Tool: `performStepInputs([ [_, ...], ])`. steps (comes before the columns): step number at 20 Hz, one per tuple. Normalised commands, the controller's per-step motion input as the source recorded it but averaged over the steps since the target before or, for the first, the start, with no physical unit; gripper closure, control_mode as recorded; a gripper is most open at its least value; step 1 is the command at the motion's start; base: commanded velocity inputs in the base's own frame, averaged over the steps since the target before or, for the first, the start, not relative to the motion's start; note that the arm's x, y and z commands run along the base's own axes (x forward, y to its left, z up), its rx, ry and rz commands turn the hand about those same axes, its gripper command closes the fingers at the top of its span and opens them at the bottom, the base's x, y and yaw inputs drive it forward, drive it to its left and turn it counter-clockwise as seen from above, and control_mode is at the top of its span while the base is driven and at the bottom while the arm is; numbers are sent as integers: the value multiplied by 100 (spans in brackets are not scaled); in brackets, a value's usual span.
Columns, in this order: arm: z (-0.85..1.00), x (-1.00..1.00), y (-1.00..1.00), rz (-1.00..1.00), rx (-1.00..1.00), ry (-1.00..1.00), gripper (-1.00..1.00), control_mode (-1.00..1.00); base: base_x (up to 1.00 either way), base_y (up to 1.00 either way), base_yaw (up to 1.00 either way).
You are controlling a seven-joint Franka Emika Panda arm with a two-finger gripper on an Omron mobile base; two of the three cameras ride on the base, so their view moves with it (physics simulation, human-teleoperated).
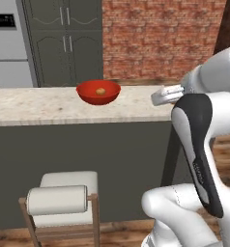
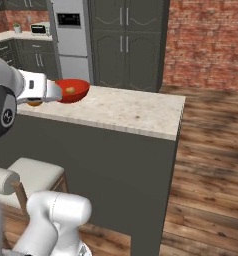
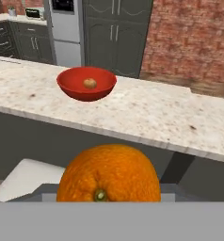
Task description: Take the fruits from the plate on the dining counter and place two fruits in each bowl.
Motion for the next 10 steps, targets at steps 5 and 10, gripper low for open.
performStepInputs([
  [5, -5, 100, 50, 0, 9, 10, 100, -100, 0, 0, 0],
  [10, -3, 100, 87, -9, 0, 30, 100, -100, 0, 0, 0],
])
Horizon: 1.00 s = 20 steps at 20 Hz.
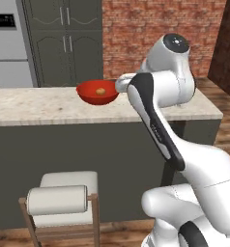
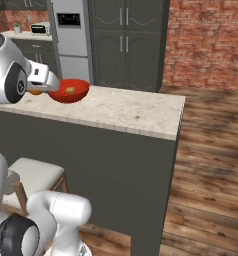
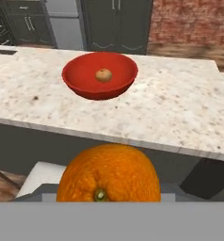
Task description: Take the fruits from the plate on the dining counter and place two fruits in each bowl.
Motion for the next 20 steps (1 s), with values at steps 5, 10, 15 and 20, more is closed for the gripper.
performStepInputs([
  [5, -20, 100, 31, -5, 0, 22, 100, -100, 0, 0, 0],
  [10, -10, 100, -6, 0, 0, 15, 100, -100, 0, 0, 0],
  [15, -1, 48, -6, 1, 0, 0, 100, -100, 0, 0, 0],
  [20, -6, 2, -3, 1, 0, 4, 100, -100, 0, 0, 0],
])
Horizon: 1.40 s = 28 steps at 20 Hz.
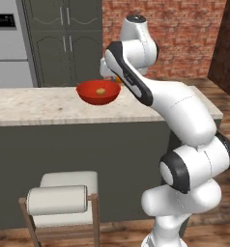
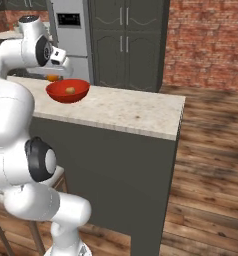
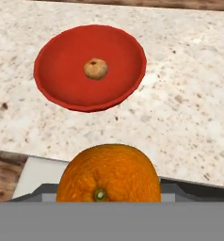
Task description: Take the fruits from the plate on the dining counter and place two fruits in each bowl.
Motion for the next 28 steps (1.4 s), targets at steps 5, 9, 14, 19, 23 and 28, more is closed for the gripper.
performStepInputs([
  [5, -37, 40, 0, 0, 0, 0, 100, -100, 0, 0, 0],
  [9, -39, 54, 0, 0, 0, 0, 100, -100, 0, 0, 0],
  [14, -11, 38, 0, 0, 0, -5, 100, -100, 0, 0, 0],
  [19, -19, 23, 0, 5, 0, -18, 100, -100, 0, 0, 0],
  [23, -21, 9, 7, 10, 0, -9, 100, -100, 0, 0, 0],
  [28, -3, 13, 1, 2, 0, -1, 100, -100, 0, 0, 0],
])
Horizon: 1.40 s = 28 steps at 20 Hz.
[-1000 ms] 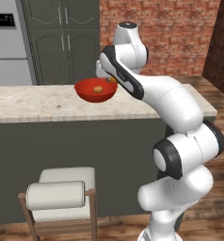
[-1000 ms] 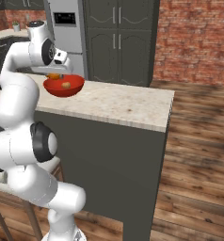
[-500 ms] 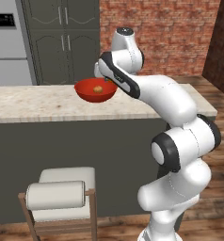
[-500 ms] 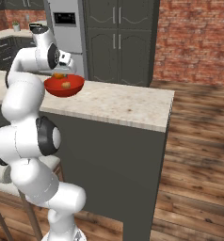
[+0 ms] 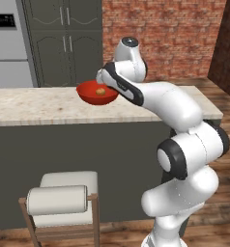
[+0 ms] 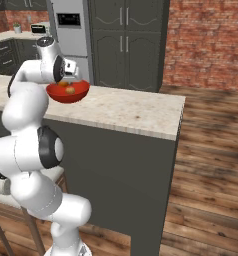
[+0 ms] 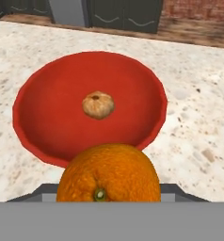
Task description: Take the fruits from the plate on the dining counter and place two fruits in each bowl.
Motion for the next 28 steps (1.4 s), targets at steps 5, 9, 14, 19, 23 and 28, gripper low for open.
performStepInputs([
  [5, -2, 35, 0, 0, 0, 16, 100, -100, 0, 0, 0],
  [9, 0, 58, 1, 0, 0, 29, 100, -100, 0, 0, 0],
  [14, 0, 23, 1, 0, 0, 19, 100, -100, 0, 0, 0],
  [19, 3, 20, 29, 0, 0, 8, 100, -100, 0, 0, 0],
  [23, 0, 27, 30, -1, 0, 3, 100, -100, 0, 0, 0],
  [28, -1, 37, 3, -1, 0, 0, 100, -100, 0, 0, 0],
])
